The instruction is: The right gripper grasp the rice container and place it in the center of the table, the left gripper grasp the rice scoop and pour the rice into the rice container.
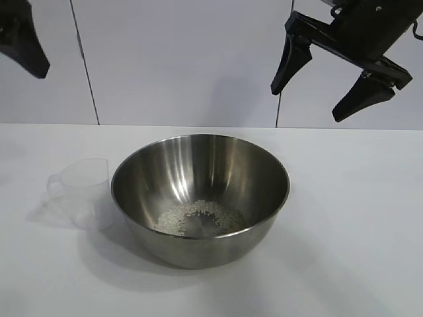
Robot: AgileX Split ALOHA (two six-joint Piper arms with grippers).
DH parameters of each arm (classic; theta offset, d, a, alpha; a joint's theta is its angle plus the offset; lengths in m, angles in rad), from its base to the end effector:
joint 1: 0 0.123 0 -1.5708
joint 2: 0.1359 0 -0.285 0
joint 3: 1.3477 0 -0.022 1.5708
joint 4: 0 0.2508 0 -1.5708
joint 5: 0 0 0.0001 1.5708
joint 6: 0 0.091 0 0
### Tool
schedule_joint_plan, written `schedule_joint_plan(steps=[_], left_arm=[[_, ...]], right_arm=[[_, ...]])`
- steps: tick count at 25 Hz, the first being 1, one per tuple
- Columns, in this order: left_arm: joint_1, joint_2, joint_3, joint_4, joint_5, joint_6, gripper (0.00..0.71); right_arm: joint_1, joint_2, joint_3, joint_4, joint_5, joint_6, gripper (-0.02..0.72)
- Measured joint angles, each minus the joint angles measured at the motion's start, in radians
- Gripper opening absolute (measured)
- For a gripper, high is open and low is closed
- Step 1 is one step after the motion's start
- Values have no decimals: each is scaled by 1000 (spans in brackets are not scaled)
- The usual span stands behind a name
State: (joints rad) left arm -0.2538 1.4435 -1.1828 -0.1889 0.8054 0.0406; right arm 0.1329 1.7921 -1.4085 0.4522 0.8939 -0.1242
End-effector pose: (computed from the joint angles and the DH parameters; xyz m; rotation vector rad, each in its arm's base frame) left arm 0.2913 -0.0883 0.3119 0.2614 2.5428 -0.3071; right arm 0.3743 0.0813 0.2601 -0.0528 2.7148 0.5611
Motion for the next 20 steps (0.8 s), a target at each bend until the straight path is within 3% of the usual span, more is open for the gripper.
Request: schedule_joint_plan(steps=[3, 8, 14, 20], left_arm=[[0, 58, -84, -128, 69, 51, 689], [0, 145, -124, -273, 121, 75, 692], [0, 219, -133, -377, 129, 123, 692], [0, 227, -134, -392, 103, 149, 692]], right_arm=[[0, 0, 0, 20, 1, 0, 684], [0, 0, 0, 66, 4, -4, 684], [0, 0, 0, 94, 9, -16, 684], [0, 0, 0, 102, 15, -19, 684]])
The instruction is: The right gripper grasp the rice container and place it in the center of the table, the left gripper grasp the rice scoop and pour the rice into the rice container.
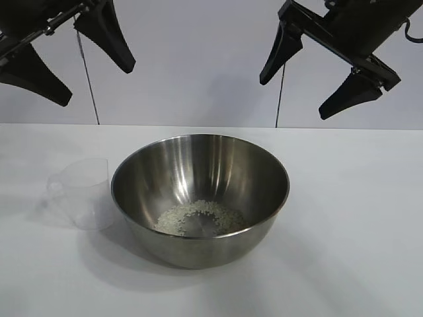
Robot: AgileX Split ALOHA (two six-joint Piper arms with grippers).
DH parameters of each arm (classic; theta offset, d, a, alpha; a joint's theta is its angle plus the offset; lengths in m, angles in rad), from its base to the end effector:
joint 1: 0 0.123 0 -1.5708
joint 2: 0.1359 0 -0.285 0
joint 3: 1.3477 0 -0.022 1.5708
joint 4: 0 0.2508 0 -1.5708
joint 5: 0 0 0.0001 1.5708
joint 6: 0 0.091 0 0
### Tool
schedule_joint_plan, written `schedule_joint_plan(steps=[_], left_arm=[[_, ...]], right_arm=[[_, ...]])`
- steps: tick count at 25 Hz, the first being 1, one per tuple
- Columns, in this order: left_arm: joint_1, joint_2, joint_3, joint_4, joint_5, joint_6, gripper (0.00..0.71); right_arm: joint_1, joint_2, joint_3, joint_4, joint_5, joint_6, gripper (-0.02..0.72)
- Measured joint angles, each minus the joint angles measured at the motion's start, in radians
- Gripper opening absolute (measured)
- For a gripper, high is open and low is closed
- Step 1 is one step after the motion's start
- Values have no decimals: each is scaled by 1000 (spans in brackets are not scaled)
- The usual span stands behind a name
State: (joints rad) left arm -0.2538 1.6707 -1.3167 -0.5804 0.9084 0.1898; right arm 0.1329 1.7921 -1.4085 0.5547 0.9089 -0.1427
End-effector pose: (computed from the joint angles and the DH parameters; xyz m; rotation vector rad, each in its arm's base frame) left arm 0.3312 -0.1266 0.2825 0.2306 2.6695 -0.7395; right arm 0.3731 0.0881 0.2631 -0.0138 2.7021 0.6857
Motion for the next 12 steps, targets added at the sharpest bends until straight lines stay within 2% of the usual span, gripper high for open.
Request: schedule_joint_plan(steps=[12], left_arm=[[0, 2, 0, -2, -15, 1, 692]], right_arm=[[0, 0, 0, 3, 2, 0, 684]])
